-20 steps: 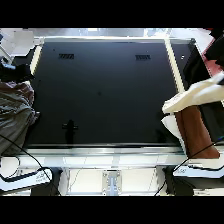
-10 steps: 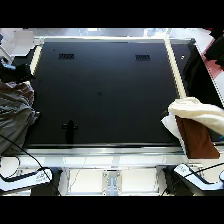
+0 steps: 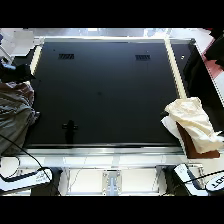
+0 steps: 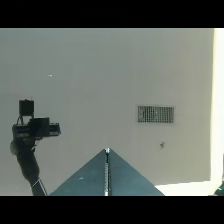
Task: Fold the shirts.
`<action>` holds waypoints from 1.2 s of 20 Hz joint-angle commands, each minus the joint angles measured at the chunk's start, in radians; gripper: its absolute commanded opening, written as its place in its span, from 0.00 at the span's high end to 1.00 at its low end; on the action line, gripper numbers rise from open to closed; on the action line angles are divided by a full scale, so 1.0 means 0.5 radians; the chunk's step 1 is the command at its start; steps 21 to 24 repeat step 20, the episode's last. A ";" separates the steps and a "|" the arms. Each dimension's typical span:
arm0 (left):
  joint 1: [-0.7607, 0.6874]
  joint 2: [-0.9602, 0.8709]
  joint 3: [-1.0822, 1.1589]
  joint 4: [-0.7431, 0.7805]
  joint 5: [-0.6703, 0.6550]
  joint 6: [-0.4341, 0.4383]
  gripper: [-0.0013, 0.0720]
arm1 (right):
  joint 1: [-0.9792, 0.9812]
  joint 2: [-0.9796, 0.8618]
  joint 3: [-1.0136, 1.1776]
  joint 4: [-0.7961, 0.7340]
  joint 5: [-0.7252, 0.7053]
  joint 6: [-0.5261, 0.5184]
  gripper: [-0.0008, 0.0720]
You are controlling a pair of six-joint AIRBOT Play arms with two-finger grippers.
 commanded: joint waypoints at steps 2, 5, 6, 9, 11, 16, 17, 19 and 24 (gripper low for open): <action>0.000 -0.001 -0.001 0.000 -0.002 0.000 0.97 | -0.003 0.029 0.628 0.234 -0.064 0.149 0.52; 0.000 -0.001 -0.001 0.000 -0.005 -0.027 0.97 | -0.002 0.029 0.944 0.977 -0.352 0.122 0.53; 0.000 -0.001 -0.001 -0.001 -0.005 -0.066 0.97 | 0.020 0.029 0.962 1.326 -0.414 0.061 0.53; 0.000 -0.001 -0.001 -0.018 -0.004 -0.214 0.97 | 0.336 0.030 0.961 1.926 -0.433 -0.284 0.53; 0.000 -0.001 -0.001 -0.029 -0.004 -0.253 0.97 | 0.675 0.024 0.961 1.840 -0.449 -0.341 0.53; 0.000 -0.001 -0.001 -0.030 -0.004 -0.250 0.97 | 1.366 0.011 0.955 1.260 -0.536 -0.343 0.53; 0.000 -0.001 -0.001 -0.030 -0.004 -0.250 0.97 | 1.430 0.008 0.955 1.218 -0.538 -0.343 0.53; 0.000 -0.001 -0.001 -0.030 -0.004 -0.250 0.97 | 1.501 0.003 0.955 1.187 -0.536 -0.343 0.53; 0.000 -0.001 -0.001 -0.030 -0.004 -0.250 0.97 | 1.516 -0.001 0.955 1.188 -0.537 -0.343 0.53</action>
